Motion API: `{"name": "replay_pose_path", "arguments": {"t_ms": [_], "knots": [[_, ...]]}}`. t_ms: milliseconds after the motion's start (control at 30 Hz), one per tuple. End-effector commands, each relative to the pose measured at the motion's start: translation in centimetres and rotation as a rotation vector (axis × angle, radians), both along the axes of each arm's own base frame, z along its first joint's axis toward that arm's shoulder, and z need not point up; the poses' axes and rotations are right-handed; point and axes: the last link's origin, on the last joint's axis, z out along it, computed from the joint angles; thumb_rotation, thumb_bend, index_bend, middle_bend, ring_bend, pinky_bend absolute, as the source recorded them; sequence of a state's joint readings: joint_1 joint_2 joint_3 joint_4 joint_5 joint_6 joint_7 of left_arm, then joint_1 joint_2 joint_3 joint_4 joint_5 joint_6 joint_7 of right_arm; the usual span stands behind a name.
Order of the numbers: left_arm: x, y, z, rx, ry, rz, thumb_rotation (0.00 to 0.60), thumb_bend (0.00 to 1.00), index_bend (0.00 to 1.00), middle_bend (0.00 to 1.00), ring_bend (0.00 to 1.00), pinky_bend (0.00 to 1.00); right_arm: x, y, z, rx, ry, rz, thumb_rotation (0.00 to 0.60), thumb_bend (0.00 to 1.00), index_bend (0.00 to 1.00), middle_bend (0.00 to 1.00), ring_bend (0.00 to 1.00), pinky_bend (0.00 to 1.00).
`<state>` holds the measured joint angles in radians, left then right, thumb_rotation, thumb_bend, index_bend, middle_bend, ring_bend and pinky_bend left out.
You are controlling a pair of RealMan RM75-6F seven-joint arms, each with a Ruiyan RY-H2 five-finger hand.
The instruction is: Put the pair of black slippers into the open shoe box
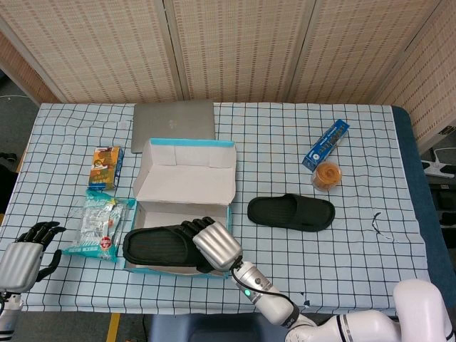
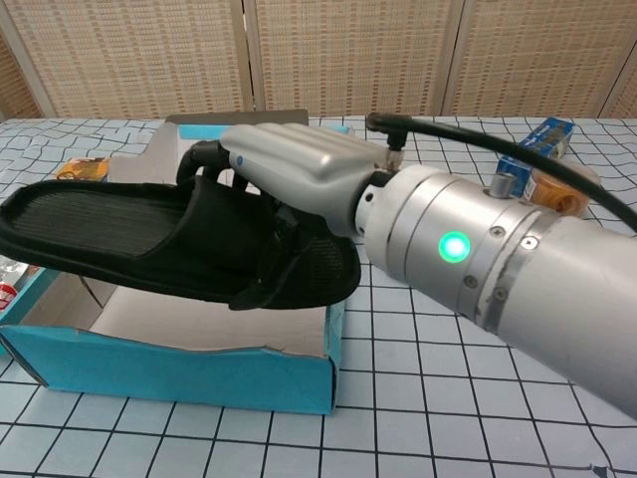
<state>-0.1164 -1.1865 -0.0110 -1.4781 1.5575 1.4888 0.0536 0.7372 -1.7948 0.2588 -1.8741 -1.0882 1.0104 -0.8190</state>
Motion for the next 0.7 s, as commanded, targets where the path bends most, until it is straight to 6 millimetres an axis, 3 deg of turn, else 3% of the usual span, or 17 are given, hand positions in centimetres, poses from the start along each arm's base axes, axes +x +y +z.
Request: {"name": "replay_pose_path", "arguments": {"t_ms": [33, 367, 700], "knots": [[0.0, 0.0, 0.0, -0.001, -0.003, 0.002, 0.6, 0.47, 0.27, 0.19, 0.17, 0.4, -0.3, 0.1, -1.0, 0.031, 0.014, -0.012, 0.6, 0.01, 0.66, 0.68, 0.55, 0.57], [0.0, 0.0, 0.1, -0.001, -0.007, 0.002, 0.6, 0.47, 0.27, 0.19, 0.18, 0.4, -1.5, -0.5, -4.4, 0.133, 0.073, -0.038, 0.6, 0.01, 0.66, 0.68, 0.55, 0.57], [0.0, 0.0, 0.1, -0.004, -0.014, 0.004, 0.6, 0.47, 0.27, 0.19, 0.18, 0.4, -0.2, -1.0, -5.5, 0.091, 0.018, -0.02, 0.6, 0.01, 0.66, 0.68, 0.55, 0.57]]}}
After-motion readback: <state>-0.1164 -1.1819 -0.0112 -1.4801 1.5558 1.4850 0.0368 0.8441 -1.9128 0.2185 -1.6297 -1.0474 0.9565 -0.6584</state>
